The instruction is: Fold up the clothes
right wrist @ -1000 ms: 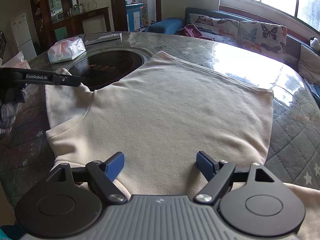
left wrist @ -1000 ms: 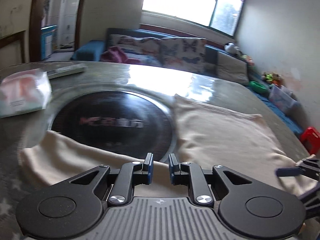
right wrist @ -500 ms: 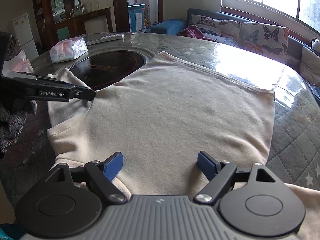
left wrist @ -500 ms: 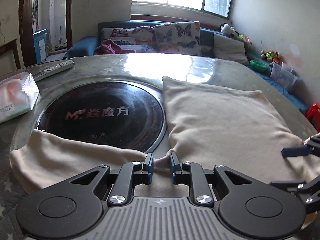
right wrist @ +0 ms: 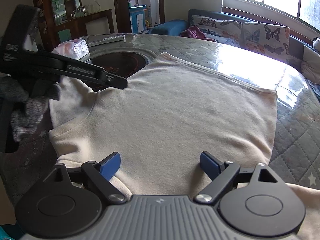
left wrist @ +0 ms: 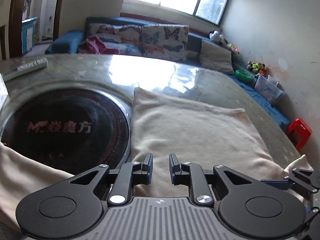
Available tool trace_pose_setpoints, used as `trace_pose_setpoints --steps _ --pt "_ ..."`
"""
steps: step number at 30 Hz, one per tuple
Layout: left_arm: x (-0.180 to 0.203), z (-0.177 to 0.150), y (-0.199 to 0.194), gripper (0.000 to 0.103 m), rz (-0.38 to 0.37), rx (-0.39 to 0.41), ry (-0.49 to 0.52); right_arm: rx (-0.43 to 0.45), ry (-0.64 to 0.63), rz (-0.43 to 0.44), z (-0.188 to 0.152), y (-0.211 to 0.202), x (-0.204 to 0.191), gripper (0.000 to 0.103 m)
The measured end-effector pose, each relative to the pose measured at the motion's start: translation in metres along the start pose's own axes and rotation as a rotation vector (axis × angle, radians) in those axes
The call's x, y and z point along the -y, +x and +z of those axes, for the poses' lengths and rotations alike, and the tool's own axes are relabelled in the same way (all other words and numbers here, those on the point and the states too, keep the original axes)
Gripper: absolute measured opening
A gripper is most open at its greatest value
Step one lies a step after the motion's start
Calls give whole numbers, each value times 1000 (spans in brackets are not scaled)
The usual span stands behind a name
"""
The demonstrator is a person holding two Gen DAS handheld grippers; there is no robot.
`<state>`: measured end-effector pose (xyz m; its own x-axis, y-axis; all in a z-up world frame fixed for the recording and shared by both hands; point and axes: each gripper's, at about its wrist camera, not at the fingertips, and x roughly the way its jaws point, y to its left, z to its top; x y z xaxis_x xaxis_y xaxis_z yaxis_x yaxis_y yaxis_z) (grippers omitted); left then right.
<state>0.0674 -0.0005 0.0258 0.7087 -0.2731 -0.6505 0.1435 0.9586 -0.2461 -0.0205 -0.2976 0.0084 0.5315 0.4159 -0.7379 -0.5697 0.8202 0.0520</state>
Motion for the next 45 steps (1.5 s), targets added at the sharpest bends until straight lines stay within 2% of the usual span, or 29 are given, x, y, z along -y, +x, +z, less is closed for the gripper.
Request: trace_pose_setpoints --steps 3,6,9,11,13,17,18,20,22,28,32,36,40,45 --pt "-5 -3 7 20 31 -18 10 2 1 6 0 1 1 91" --pt "-7 0 7 22 22 -25 -17 5 1 13 0 1 1 93" --pt "0 6 5 34 21 4 0 7 4 17 0 2 1 94" --pt "5 10 8 35 17 7 10 9 7 20 0 2 2 94" --pt "9 12 14 42 22 1 22 11 10 23 0 2 3 94" --pt "13 10 23 49 53 -23 42 13 15 25 -1 0 4 94" --pt "15 9 23 55 53 -23 46 14 16 22 -1 -1 4 94" --pt "20 8 19 61 62 -13 63 21 19 11 -1 -4 4 94" --pt "24 7 13 74 73 0 82 33 12 -7 -1 -9 4 94" --pt "36 -3 -14 95 91 61 158 31 -19 -27 -6 -19 -3 95" --pt "37 -14 -33 99 113 87 179 47 -58 -8 -5 -24 -17 96" --pt "31 -25 -47 101 145 100 157 48 -101 25 -3 -19 -35 98" --pt "23 -36 -56 101 216 114 160 9 -176 27 -10 -10 -53 98" --pt "9 -49 -61 101 277 113 153 37 -196 12 0 -14 -58 98"
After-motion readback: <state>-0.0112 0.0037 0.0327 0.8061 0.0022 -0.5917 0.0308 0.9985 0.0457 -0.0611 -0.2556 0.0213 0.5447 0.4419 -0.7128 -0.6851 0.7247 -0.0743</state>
